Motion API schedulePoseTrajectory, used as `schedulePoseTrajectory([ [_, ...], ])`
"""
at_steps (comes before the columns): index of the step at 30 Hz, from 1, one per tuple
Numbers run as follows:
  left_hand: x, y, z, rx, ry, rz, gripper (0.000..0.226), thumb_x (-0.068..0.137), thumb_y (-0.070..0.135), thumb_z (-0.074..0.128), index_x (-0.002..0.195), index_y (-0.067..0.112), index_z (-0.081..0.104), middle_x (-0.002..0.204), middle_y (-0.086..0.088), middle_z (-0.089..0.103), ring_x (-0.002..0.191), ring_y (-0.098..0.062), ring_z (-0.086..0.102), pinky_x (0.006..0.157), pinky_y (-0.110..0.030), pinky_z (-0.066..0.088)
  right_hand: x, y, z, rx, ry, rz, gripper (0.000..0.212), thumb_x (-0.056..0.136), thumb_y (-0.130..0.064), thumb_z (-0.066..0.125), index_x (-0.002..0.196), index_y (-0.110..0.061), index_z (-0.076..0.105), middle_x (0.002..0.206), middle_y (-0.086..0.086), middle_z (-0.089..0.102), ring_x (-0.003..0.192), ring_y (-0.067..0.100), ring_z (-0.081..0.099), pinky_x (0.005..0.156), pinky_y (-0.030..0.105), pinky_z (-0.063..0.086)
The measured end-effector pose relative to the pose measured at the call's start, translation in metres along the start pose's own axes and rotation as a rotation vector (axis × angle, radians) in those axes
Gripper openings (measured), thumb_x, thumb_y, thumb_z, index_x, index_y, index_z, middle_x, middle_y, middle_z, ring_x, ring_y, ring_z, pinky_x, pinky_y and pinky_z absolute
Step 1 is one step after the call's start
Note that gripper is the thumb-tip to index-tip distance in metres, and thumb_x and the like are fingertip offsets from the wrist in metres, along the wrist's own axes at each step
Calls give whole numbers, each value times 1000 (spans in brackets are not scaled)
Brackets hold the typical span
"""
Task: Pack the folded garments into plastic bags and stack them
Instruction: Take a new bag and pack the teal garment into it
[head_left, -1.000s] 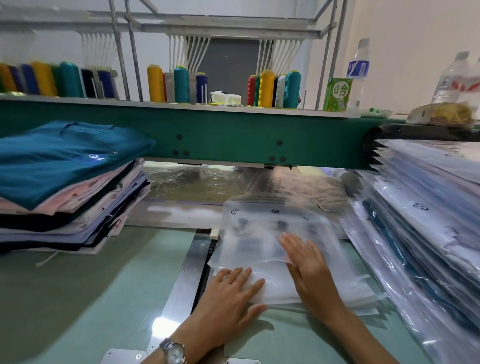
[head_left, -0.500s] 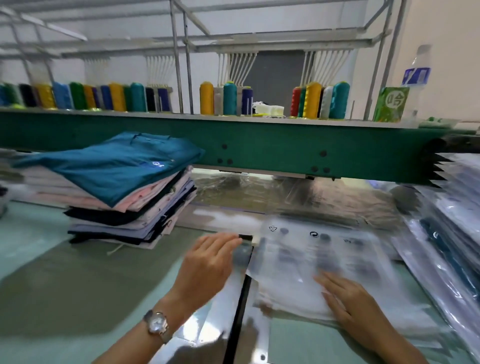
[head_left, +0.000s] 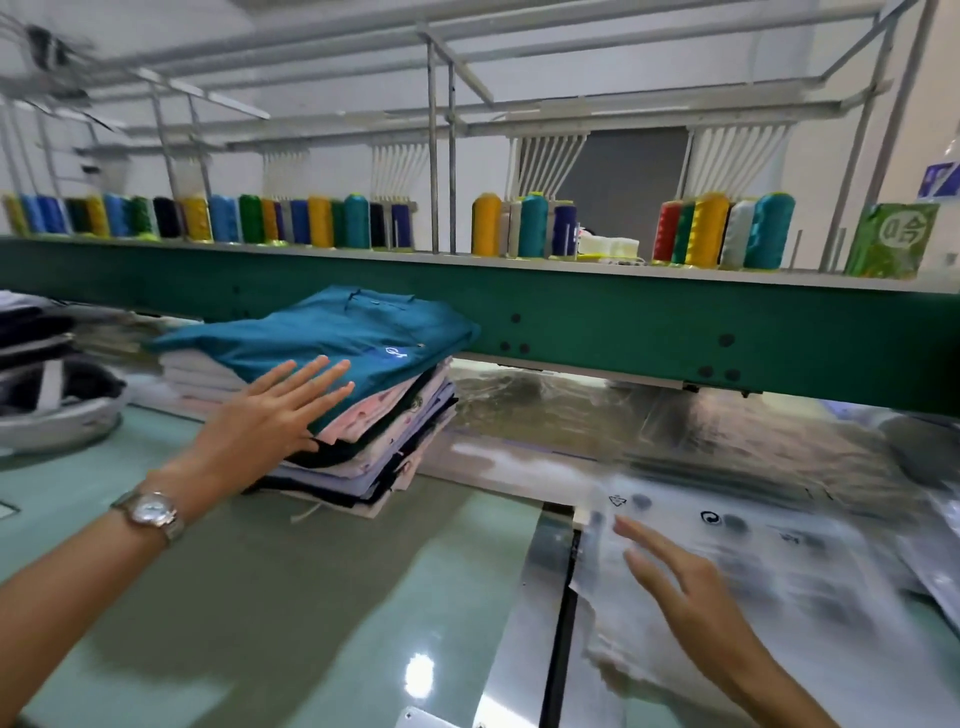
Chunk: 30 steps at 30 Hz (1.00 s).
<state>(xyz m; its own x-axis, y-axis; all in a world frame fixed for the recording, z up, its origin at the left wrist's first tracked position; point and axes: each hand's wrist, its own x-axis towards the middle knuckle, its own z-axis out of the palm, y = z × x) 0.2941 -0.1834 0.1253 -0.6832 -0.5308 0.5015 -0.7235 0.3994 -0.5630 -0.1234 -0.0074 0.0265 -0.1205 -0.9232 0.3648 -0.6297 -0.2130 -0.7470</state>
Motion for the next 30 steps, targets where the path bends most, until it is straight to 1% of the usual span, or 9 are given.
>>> schedulePoseTrajectory([
  [3, 4, -16, -4, -9, 14, 86, 87, 65, -11, 78, 143, 11, 46, 150, -7, 41, 137, -25, 42, 110, -48, 39, 20, -21, 20, 162, -18, -6, 50, 83, -54, 49, 128, -33, 60, 128, -26, 58, 120, -14, 47, 93, 4, 36],
  [5, 6, -23, -2, -42, 20, 113, 83, 70, -13, 74, 143, 13, 45, 149, -3, 43, 136, -19, 43, 111, -43, 39, 34, -33, 34, 265, -32, 4, 47, 86, -48, 49, 127, -30, 61, 125, -19, 62, 117, -10, 52, 89, 3, 40],
  [8, 9, -24, 7, -182, 13, 58, 67, 87, -4, 64, 146, 18, 42, 149, 4, 43, 136, -13, 43, 115, -35, 35, 52, -47, 55, 372, -62, 32, 35, 95, -33, 48, 128, -25, 59, 122, -12, 66, 115, -5, 56, 87, 4, 42],
  [11, 13, -25, 8, -416, 7, -79, 46, 99, 21, 53, 145, 25, 45, 146, 5, 47, 133, -15, 48, 111, -30, 36, 71, -61, 79, 400, -101, 42, 33, 99, -25, 45, 130, -21, 58, 120, -8, 67, 118, 4, 57, 103, 22, 42],
  [14, 16, -29, 2, -574, -92, -205, 49, 98, 49, 32, 140, 34, 50, 140, 12, 50, 128, -7, 48, 103, -34, 43, 89, -73, 100, 418, -134, 47, 31, 100, -22, 44, 127, -22, 59, 118, -6, 68, 117, 7, 58, 108, 33, 40],
  [16, 19, -30, 0, -730, -65, -306, 50, 98, 56, 30, 110, 25, 68, 103, 6, 69, 92, -11, 65, 78, -37, 51, 100, -78, 112, 448, -162, 57, 28, 101, -22, 42, 123, -27, 60, 116, -7, 68, 115, 8, 59, 105, 33, 42],
  [18, 25, -28, -2, -907, 35, -421, 55, 97, 55, 35, 66, 14, 53, 59, 0, 53, 53, -18, 48, 56, -35, 37, 111, -80, 123, 504, -190, 78, 31, 102, -24, 39, 127, -24, 58, 116, -8, 68, 115, 9, 60, 105, 32, 42],
  [24, 57, -14, -20, -941, 187, -578, 54, 104, 37, 40, 54, 17, 32, 49, 6, 35, 45, -14, 32, 53, -31, 25, 145, -98, 157, 716, -185, 189, 45, 100, -3, 33, 142, -17, 45, 138, -5, 54, 130, 11, 47, 109, 26, 37],
  [30, 78, 13, -47, -796, 315, -530, 52, 105, 32, 36, 55, 20, 33, 48, 2, 38, 44, -17, 38, 49, -28, 30, 194, -137, 180, 1258, -99, 321, 53, 105, -39, 25, 151, -12, 24, 155, 4, 32, 143, 19, 29, 120, 33, 19],
])
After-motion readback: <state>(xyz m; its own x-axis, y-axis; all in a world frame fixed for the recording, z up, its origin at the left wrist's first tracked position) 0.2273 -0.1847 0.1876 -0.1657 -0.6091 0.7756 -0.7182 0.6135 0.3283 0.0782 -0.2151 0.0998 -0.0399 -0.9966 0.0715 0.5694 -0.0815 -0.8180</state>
